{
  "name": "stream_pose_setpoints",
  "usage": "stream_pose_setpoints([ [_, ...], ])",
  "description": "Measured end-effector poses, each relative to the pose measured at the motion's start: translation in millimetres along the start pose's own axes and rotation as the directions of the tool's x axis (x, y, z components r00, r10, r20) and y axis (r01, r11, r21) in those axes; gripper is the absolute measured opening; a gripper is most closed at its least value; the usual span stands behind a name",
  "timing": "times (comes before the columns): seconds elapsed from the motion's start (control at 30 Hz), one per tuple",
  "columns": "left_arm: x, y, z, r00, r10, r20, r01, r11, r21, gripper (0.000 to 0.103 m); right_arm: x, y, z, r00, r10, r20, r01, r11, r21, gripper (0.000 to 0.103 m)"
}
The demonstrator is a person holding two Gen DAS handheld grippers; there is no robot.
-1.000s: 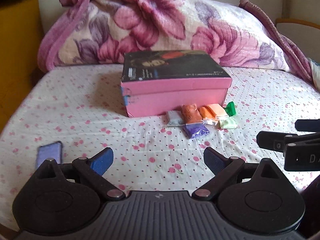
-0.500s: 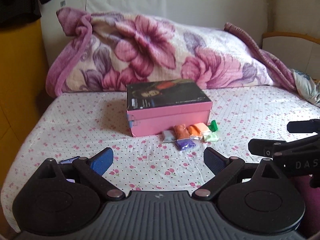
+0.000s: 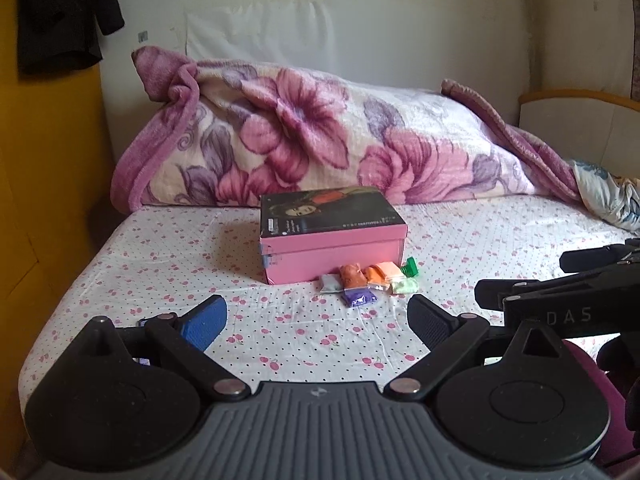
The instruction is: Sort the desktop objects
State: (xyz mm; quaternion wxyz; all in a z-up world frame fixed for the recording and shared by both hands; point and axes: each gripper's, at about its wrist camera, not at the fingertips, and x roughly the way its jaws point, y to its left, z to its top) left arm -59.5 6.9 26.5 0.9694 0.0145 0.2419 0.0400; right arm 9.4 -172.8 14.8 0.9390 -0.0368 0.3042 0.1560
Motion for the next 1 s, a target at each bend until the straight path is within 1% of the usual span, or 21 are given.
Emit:
stream_pose_setpoints([
  [0.23, -18, -4, -3, 1.0, 0.0, 0.025, 0.001, 1.0, -0.01, 0.097, -20, 2, -6, 1.0, -0.011, 0.012, 0.011, 1.0, 0.0, 0.102],
  [0.47, -21, -8, -5, 1.0, 0.013, 0.027, -0.013, 1.0, -0.014, 0.097, -31, 2, -16, 1.0, -0.022, 0.007, 0.022, 1.0, -0.002, 0.102],
  [0.63, -23, -11, -6, 0.999, 0.021, 0.028, -0.021, 1.0, -0.016, 0.097, -32, -1, -17, 0.999, -0.033, 0.002, 0.033, 0.999, -0.003, 0.102],
  [1.0, -31, -12, -9, 0.999, -0.001, 0.034, 0.001, 1.0, -0.01, 0.097, -33, -1, -21, 0.999, -0.043, -0.009, 0.043, 0.999, -0.007, 0.102],
])
